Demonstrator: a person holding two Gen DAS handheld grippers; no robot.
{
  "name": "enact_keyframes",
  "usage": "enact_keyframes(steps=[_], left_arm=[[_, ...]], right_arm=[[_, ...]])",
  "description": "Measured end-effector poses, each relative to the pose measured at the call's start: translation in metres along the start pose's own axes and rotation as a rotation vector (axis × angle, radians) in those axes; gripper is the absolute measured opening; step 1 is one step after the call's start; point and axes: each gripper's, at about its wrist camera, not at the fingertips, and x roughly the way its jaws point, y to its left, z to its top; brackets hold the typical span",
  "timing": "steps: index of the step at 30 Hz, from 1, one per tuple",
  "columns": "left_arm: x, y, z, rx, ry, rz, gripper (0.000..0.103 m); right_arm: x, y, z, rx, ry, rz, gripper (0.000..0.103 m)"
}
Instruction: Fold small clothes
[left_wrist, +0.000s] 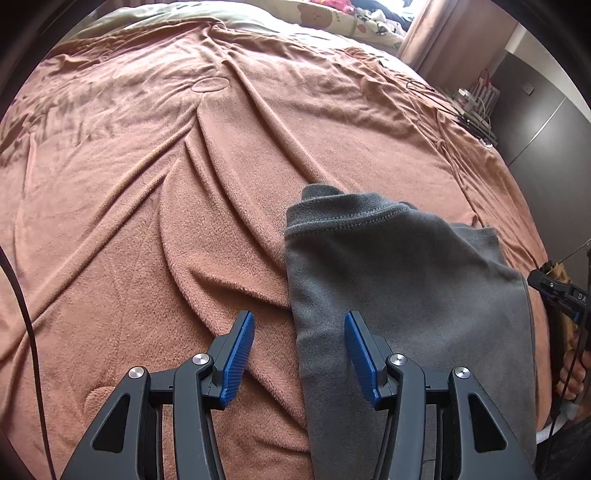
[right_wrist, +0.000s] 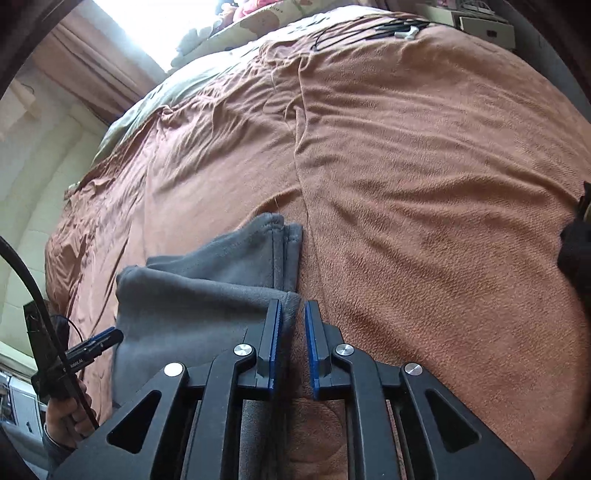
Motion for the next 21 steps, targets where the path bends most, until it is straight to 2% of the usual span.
enact_keyframes(steps=[5, 8, 12, 16, 18, 21], left_arm=[[-0.012, -0.006, -0.002, 0.01, -0.028, -0.015, 0.053], [-0.017, -0.013, -0.006, 0.029, -0.035, -0.023, 0.053], [-0.021, -0.024, -0.013, 0.06, -0.036, -0.039, 0.053], [-0.02, -0.037, -0.027, 0.123, -0.009, -0.069, 0.053], [-0.017, -0.046, -0.038, 0.18, 0.019, -0.046, 0.053], [-0.015, -0.047, -0.053, 0.197, 0.046, -0.032, 0.053]], right_arm=[[-0.023, 0.013, -0.008, -0.024, -0.034, 0.067, 0.011], [-0.025, 0.028, -0.018, -0.071, -0.012, 0.13, 0.011], [-0.014, 0.042, -0.033, -0.135, 0.049, 0.139, 0.011], [0.001, 0.037, -0.047, -0.156, 0.107, 0.049, 0.011], [0.002, 0.033, -0.057, -0.165, 0.121, -0.016, 0.011], [-0.005, 0.029, -0.077, -0.166, 0.13, -0.034, 0.01]])
